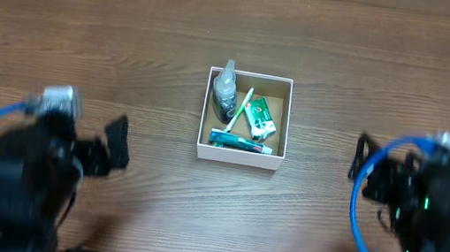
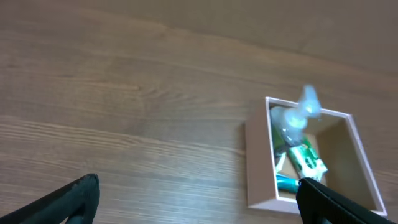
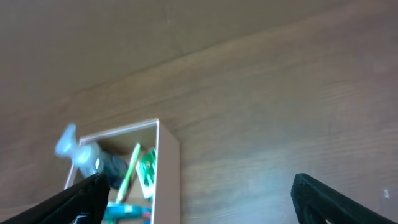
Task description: Pack container
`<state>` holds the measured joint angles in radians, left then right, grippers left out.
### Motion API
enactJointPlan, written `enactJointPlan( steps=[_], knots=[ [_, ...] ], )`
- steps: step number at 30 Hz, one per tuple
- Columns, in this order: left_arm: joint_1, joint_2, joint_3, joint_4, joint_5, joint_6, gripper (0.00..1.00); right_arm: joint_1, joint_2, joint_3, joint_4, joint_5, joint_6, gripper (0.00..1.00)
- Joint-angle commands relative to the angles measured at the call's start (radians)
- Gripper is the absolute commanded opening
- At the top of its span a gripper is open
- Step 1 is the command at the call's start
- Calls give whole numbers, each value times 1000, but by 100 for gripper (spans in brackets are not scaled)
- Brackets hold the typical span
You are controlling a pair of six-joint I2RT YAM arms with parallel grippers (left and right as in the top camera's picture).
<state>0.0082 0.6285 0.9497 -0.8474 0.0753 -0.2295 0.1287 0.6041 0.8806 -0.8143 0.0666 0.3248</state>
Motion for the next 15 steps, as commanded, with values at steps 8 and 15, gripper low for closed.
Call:
enactJointPlan(
  steps=[8, 15],
  knots=[
    [3, -407, -193, -84, -56, -63, 100, 2, -314, -332, -65, -8, 140, 100],
    [3, -407, -193, -278, -56, -63, 100, 2, -314, -332, -179, -8, 140, 100]
  ],
)
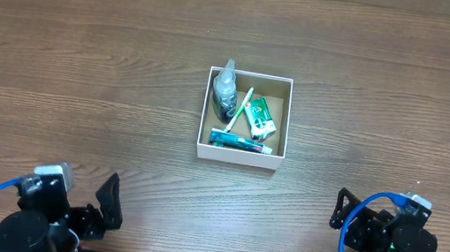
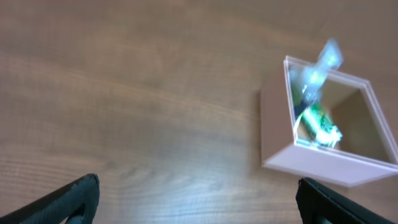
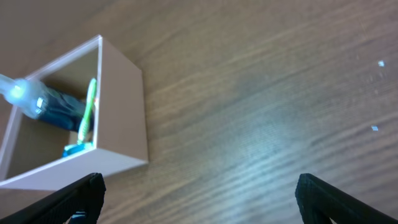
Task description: Pack container
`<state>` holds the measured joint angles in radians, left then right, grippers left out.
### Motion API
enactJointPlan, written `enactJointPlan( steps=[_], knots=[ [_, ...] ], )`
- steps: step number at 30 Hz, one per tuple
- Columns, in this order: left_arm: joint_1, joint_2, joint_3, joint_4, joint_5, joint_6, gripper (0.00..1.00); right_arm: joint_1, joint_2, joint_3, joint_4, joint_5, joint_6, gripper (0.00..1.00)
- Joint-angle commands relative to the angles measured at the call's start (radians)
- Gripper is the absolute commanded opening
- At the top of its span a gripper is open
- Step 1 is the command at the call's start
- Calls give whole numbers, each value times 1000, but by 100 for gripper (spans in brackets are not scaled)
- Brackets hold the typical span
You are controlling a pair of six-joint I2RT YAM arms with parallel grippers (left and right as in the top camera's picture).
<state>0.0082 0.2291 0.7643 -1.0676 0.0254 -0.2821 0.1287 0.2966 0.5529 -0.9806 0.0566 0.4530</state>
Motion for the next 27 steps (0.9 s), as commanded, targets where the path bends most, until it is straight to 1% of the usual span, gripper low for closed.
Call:
enactJointPlan(
  steps=[1, 11, 15, 17, 19, 22, 27],
  knots=[
    [3, -7, -7, -84, -6, -10, 100, 2, -6, -4, -24, 2, 12, 100],
    [3, -7, -8, -84, -6, -13, 100, 2, -6, -4, -25, 2, 12, 100],
    [3, -7, -8, -85, -6, -13, 100, 3, -34, -7, -40, 3, 10, 100],
    [3, -7, -8, -85, -6, -13, 100, 3, -78, -30, -9, 1, -44, 100],
    [3, -7, -8, -85, -6, -13, 100, 3, -163, -84, 81, 2, -137, 100],
    [3, -7, -8, -85, -6, -13, 100, 2, -277, -178, 220, 2, -206, 100],
    [3, -7, -8, -85, -6, -13, 100, -4, -293, -358, 685, 2, -412, 100]
  ],
)
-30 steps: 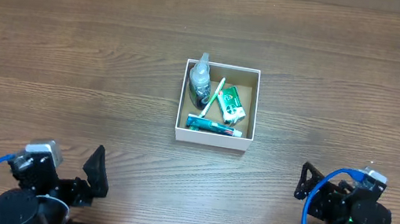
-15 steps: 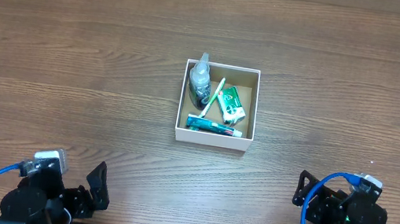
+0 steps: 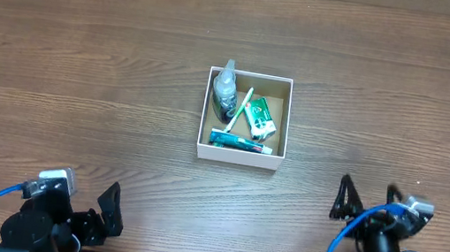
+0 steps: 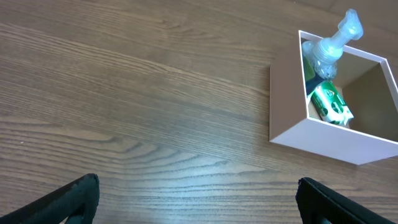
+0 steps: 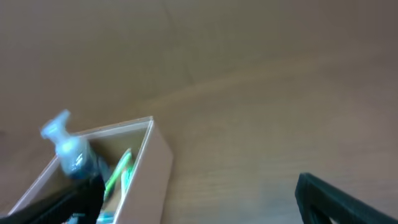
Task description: Pack container
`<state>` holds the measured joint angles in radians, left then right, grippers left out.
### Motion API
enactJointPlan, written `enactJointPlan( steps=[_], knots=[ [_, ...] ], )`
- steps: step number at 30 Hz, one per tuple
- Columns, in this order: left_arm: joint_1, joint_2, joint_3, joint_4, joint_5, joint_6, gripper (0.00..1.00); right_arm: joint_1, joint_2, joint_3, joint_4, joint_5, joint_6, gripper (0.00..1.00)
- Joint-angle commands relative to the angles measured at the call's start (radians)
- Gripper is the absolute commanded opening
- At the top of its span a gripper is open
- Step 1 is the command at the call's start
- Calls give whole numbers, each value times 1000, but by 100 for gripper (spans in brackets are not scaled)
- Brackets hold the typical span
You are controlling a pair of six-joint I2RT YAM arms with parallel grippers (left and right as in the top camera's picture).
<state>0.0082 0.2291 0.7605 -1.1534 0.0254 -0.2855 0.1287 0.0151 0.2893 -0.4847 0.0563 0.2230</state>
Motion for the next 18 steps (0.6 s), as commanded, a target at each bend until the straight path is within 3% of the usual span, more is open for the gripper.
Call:
enactJointPlan(
  steps=[1, 4, 6, 18],
  knots=[
    [3, -7, -4, 1, -6, -10, 100, -6, -11, -133, 264, 3, -212, 100],
    [3, -7, -4, 1, -6, -10, 100, -6, -12, -273, 422, -1, -245, 100],
    [3, -7, -4, 1, -6, -10, 100, -6, -12, -281, 402, -75, -246, 100],
    [3, -7, -4, 1, -6, -10, 100, -6, -12, -281, 402, -77, -246, 100]
  ],
)
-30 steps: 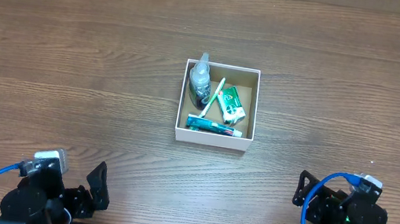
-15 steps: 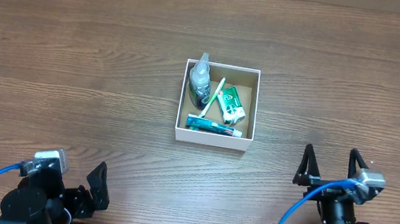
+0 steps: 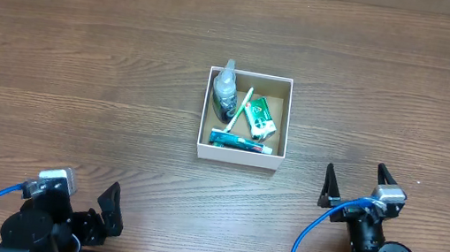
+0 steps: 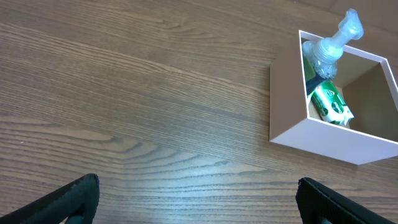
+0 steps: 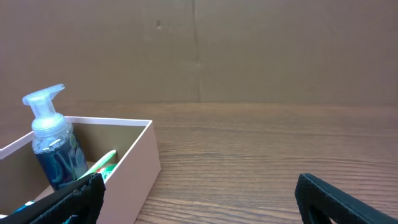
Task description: Pack container
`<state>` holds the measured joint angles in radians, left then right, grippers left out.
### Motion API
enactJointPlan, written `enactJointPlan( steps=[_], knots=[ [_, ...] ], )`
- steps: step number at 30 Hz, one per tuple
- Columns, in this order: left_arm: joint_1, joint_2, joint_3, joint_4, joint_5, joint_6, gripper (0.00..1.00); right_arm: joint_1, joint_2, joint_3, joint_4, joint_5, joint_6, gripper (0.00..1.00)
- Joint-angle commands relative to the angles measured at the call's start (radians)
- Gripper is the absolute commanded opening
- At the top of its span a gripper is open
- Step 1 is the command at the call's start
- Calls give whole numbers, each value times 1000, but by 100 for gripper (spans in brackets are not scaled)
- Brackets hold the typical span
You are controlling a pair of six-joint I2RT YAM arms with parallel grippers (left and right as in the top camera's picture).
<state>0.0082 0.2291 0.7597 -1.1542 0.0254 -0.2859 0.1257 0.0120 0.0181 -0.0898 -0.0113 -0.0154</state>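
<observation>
The white open box (image 3: 239, 152) stands mid-table and holds a clear pump bottle (image 3: 226, 90), a toothbrush (image 3: 241, 108), a green packet (image 3: 259, 122) and a teal toothpaste tube (image 3: 245, 144). My left gripper (image 3: 91, 213) sits open and empty at the near left edge; its wrist view shows the box (image 4: 323, 146) and the bottle (image 4: 329, 50) far ahead on the right. My right gripper (image 3: 353, 183) is open and empty near the front right. It looks level across the table, with the box (image 5: 140, 168) and bottle (image 5: 53, 143) to its left.
Brown wooden tabletop (image 3: 83, 60) all round the box. A cardboard-coloured wall (image 5: 249, 50) rises behind the table's far edge. Blue cables (image 3: 310, 242) loop off both arms at the near edge.
The left arm has not moved. The right gripper has shifted a little left and tipped to a level view across the table. Both stay open, and the box's contents are unchanged.
Both grippers stood open on either side of the filled box, about level with its front. Half a second later both were back near the table's front edge. The left one then held still, while the right one has come to a low, level pose.
</observation>
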Motion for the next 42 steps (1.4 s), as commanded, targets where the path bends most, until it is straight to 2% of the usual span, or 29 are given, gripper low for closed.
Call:
enactJointPlan(
  steps=[1, 18, 22, 27, 29, 30, 32, 34, 36, 42],
  knots=[
    [3, -7, -3, 2, -6, -10, 100, -3, -9, -10, 7, -9, -8, 100],
    [5, -10, -16, 13, -11, 3, 100, -3, -9, -10, 7, -9, -8, 100],
    [5, -80, -162, 145, -10, 84, 100, -3, -9, -10, 7, -9, -8, 100],
    [5, -230, -443, 404, -10, 87, 100, -3, -9, -10, 7, -9, -8, 100],
    [2, -220, -526, 598, 8, 154, 100, -3, -9, -10, 7, -9, -8, 100],
    [-3, -225, -580, 753, 42, 240, 100, -3, -9, -10, 7, -9, -8, 100],
    [-3, -225, -647, 939, 97, 356, 100, -3, -9, -10, 7, -9, -8, 100],
    [-3, -225, -706, 1061, 130, 433, 100, -3, -9, -10, 7, -9, -8, 100],
    [-3, -225, -751, 1111, 137, 455, 100, -3, -9, -10, 7, -9, -8, 100],
    [-3, -225, -755, 1093, 140, 439, 100, -3, -9, -10, 7, -9, -8, 100]
  ],
)
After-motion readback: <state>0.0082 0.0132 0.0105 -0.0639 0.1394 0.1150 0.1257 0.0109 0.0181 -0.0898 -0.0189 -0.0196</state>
